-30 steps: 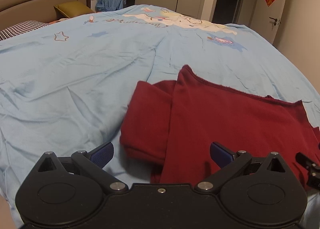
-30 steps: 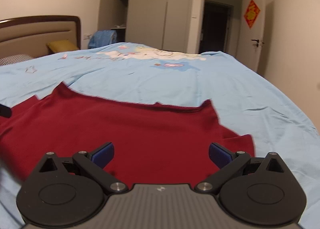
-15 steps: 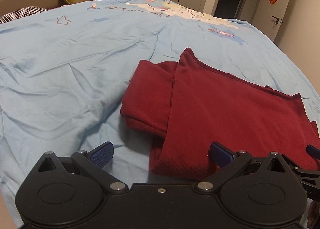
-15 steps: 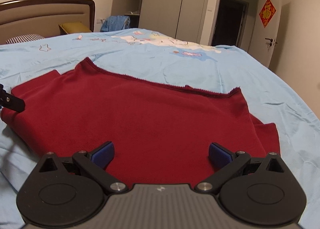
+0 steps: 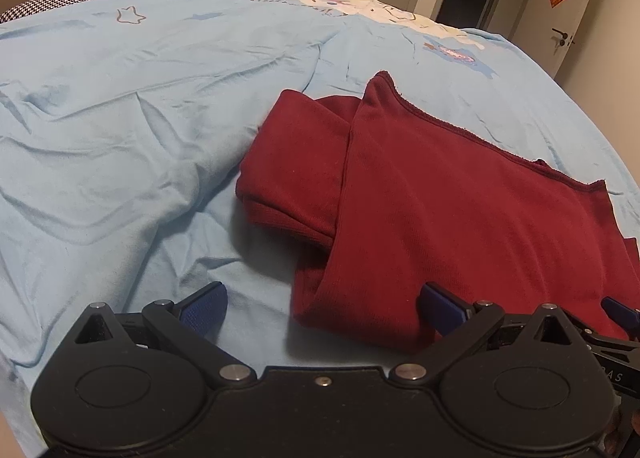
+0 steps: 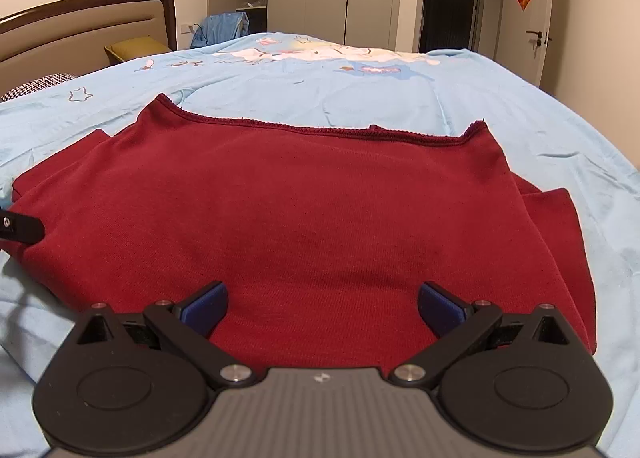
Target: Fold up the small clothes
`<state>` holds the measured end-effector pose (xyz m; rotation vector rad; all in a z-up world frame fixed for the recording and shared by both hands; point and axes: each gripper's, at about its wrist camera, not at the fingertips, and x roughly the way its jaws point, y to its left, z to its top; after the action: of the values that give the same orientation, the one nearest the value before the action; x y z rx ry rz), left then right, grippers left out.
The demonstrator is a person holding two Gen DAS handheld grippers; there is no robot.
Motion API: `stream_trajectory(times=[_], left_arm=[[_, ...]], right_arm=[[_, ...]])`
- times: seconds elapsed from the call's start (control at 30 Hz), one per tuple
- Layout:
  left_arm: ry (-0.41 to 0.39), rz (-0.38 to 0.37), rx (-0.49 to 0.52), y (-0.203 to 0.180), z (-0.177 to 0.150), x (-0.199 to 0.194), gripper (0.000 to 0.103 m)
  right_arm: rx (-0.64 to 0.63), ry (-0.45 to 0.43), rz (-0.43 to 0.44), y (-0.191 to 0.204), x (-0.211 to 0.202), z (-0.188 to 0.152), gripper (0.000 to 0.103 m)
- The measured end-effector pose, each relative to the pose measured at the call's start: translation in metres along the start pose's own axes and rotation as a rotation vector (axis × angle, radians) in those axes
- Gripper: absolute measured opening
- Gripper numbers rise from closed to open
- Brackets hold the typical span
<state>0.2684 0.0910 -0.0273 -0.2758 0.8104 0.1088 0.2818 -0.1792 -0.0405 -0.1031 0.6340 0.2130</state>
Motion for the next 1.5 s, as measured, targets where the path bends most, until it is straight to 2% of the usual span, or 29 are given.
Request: stream_trajectory(times=[1.5], left_arm=[[0.059,0.018,0.014,-0.014,0.0,0.016,0.102]], right_arm=[[0.018,-0.007,0.011,0.001,0.002,-0.002,0.103]])
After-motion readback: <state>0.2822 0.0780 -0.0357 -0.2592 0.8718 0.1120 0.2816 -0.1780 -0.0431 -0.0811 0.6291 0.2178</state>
